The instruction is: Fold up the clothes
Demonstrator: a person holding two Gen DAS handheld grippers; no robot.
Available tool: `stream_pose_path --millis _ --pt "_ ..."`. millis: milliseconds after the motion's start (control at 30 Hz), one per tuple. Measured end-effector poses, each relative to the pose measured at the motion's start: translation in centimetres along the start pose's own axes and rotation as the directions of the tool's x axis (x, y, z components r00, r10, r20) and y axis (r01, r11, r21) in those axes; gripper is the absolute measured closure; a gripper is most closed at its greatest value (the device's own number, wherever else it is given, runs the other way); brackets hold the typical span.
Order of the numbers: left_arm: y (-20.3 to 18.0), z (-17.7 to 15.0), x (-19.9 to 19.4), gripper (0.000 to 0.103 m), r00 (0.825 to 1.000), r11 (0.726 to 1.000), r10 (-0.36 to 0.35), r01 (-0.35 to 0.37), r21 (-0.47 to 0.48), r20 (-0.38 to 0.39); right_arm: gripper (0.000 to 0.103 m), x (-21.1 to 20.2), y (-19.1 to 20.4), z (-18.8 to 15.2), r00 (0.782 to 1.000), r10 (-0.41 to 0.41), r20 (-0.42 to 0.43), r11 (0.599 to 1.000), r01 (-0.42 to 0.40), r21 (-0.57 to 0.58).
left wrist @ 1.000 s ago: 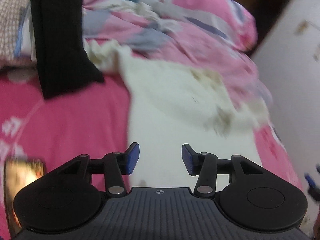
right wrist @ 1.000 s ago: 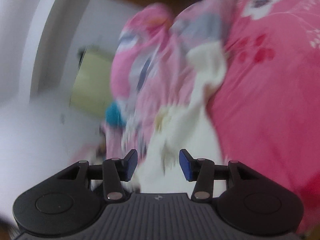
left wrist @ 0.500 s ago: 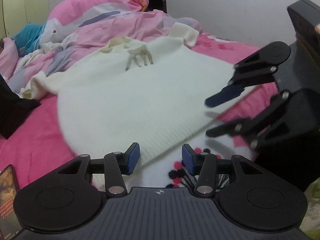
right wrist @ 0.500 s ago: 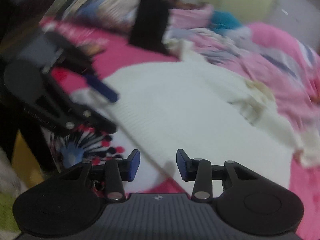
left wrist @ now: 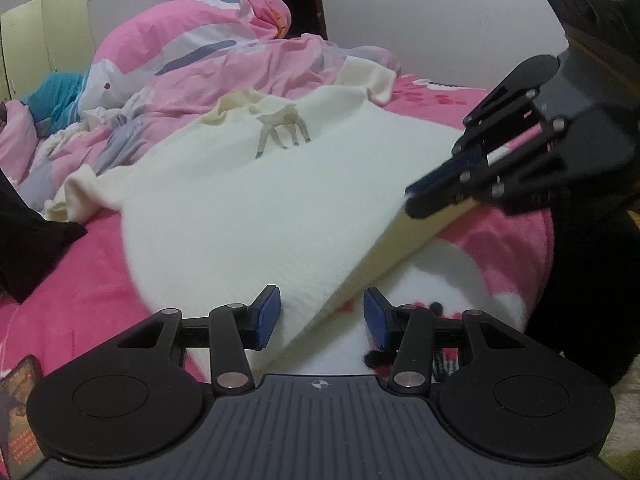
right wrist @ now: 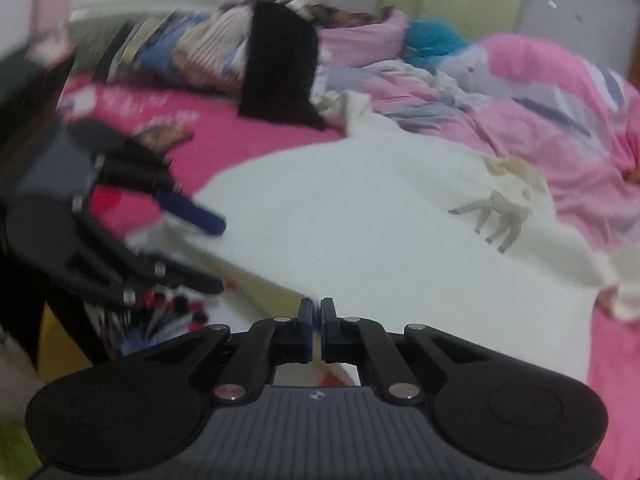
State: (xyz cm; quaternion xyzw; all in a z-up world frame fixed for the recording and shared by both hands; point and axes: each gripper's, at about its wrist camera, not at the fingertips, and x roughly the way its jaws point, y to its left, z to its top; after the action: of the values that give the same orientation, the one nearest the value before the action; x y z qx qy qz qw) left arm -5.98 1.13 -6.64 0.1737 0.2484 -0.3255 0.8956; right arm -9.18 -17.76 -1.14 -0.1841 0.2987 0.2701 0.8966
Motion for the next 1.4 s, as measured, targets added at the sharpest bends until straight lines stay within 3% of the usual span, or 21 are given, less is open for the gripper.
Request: stream_pose_path --millis 133,300,433,567,700,767,867,1033,1133,1233,1333,1400 --pt "0.1 0.4 0.6 0.056 0.999 0.999 0.037 -0.037 -0.004 0.004 0.101 0.2 -1.0 0.7 0.999 -0.026 0.040 0.998 0.023 0.057" --pt "0.2 1.1 1.7 0.058 0.996 0.995 0.094 -0.094 0.013 0.003 0.101 0.9 -0.8 0.5 0.999 -0.029 0.037 0.999 0.027 0.040" --pt "0.3 2.1 2.2 0.079 0.986 0.986 0.164 -0.165 0.030 0.042 0.102 0.7 -0.9 0.8 0.995 -0.067 0.068 0.998 0.066 0.025" --pt "0.1 2.5 2.0 0.081 0.945 0.955 0.293 -0.298 0.011 0.145 0.102 -0.5 0.3 0.7 0.977 -0.118 0.178 0.985 0.138 -0.102" --pt "-0.9 0.5 3.8 0.081 0.953 0.951 0.291 -0.298 0.083 0.087 0.102 2.4 2.7 -2.1 0.989 -0.123 0.086 0.948 0.143 -0.286" --pt "-1.2 -0.1 3.7 0.081 0.954 0.950 0.287 -0.295 0.098 0.086 0.102 3.6 3.3 -3.5 0.992 -0.117 0.040 0.938 0.123 -0.325" --pt "-1.1 -0.4 3.4 0.080 0.956 0.951 0.282 -0.290 0.107 0.086 0.102 3.6 2.9 -3.2 0.995 -0.096 0.030 0.951 0.100 -0.292" --pt "-1.1 -1.0 3.6 0.080 0.953 0.946 0.286 -0.298 0.130 0.104 0.099 1.9 -0.5 -1.5 0.996 0.080 -0.028 0.995 -0.081 -0.062" --pt "-1.1 -1.3 3.6 0.080 0.953 0.947 0.283 -0.296 0.129 0.108 0.096 -0.1 -3.8 -0.5 0.976 0.216 0.024 0.966 -0.217 0.138" --pt "-0.9 -1.3 3.6 0.080 0.954 0.947 0.279 -0.293 0.133 0.111 0.088 0.0 -6.4 0.2 0.980 0.190 0.065 0.943 -0.200 0.264" --pt "-1.3 -1.5 3.7 0.080 0.950 0.938 0.290 -0.307 0.161 0.117 0.071 2.4 -7.1 0.8 0.993 0.118 0.012 0.959 -0.117 0.258" --pt "-1.4 -1.6 3.7 0.080 0.948 0.933 0.296 -0.313 0.176 0.119 0.071 4.5 -6.7 1.1 0.992 0.122 -0.032 0.968 -0.112 0.225"
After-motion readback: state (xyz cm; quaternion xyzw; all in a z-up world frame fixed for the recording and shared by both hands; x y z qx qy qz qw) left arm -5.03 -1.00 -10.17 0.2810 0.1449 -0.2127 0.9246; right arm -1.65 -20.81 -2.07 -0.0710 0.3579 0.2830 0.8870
